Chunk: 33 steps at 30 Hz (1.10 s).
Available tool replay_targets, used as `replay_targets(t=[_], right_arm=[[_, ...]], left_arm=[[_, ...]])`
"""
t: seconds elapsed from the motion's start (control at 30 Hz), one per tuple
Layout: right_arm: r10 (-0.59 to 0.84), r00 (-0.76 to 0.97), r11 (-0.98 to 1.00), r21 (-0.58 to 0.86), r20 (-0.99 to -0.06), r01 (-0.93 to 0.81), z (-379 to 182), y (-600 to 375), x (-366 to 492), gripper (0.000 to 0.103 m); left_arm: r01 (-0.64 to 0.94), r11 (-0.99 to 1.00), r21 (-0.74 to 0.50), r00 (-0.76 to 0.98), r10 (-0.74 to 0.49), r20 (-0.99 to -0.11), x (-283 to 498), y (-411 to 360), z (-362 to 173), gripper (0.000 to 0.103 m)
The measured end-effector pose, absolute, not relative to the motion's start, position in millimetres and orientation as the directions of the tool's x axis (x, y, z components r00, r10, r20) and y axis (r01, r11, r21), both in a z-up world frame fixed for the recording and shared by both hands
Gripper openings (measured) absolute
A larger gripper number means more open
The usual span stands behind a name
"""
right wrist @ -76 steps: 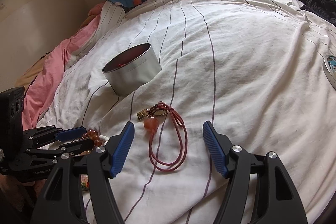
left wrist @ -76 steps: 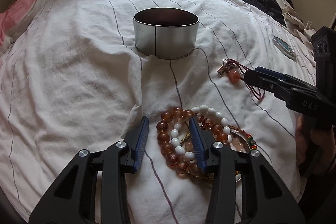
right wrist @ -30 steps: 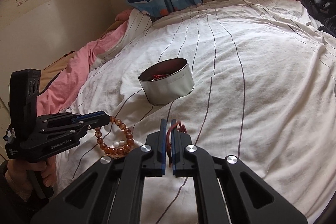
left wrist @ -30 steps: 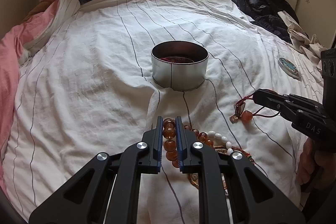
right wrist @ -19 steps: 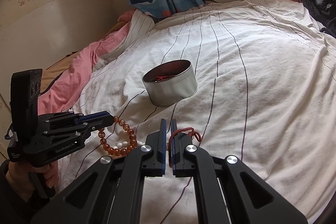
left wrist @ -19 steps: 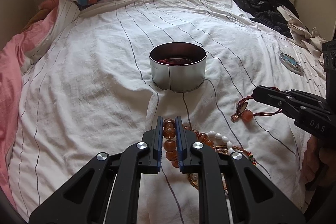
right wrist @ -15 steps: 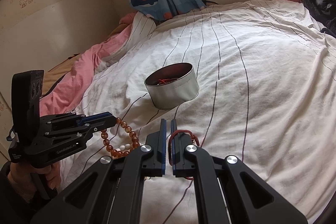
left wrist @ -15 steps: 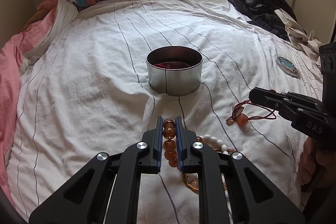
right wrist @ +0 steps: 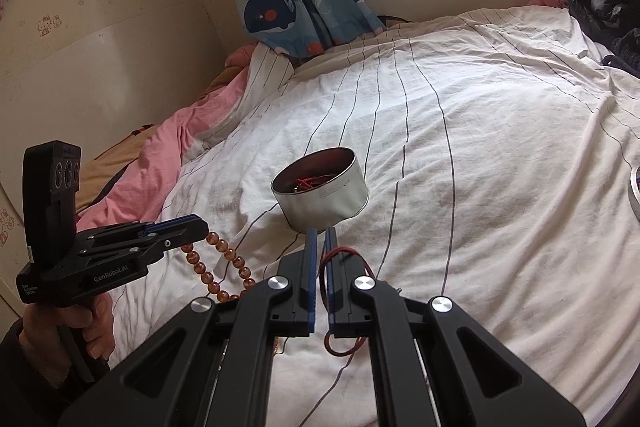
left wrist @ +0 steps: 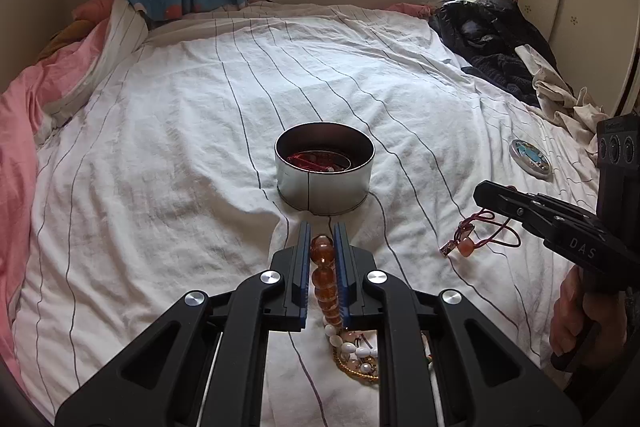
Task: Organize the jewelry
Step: 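Carry both bracelets over the silver tin and open both tools to drop them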
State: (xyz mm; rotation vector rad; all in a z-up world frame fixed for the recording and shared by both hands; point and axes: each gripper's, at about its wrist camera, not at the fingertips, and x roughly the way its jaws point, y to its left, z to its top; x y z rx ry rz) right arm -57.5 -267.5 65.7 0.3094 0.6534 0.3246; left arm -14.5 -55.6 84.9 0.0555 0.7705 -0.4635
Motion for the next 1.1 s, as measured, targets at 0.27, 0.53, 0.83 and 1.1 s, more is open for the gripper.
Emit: replay_targets(t=[0.27, 0.53, 0.83, 1.1], right_arm=[[0.397, 0.717, 0.912, 0.333, -0.573, -0.239, 78, -260, -40, 0.005], [0.394, 0.709, 0.918, 0.292, -0.585, -0.27, 94, -262, -12, 0.005], [0.418, 0.712, 0.908, 0.291, -0.565, -0.302, 109, -256, 25, 0.005], [0.534, 0.67, 0.842, 0.395, -0.516, -0.367, 116, -229, 67, 0.005]], left_arm=[[0.446, 0.885, -0.135, 0.646, -0.423, -0.636, 15, -65, 125, 0.011], [0.46, 0.863, -0.206, 0.637, -0.483, -0.601, 59, -88, 142, 0.011], [0.308, 0.885, -0.348, 0.51, -0.462, -0.725, 132, -98, 77, 0.027], [0.22, 0.907, -0.359, 0.608, -0.415, -0.677, 117, -37, 87, 0.05]])
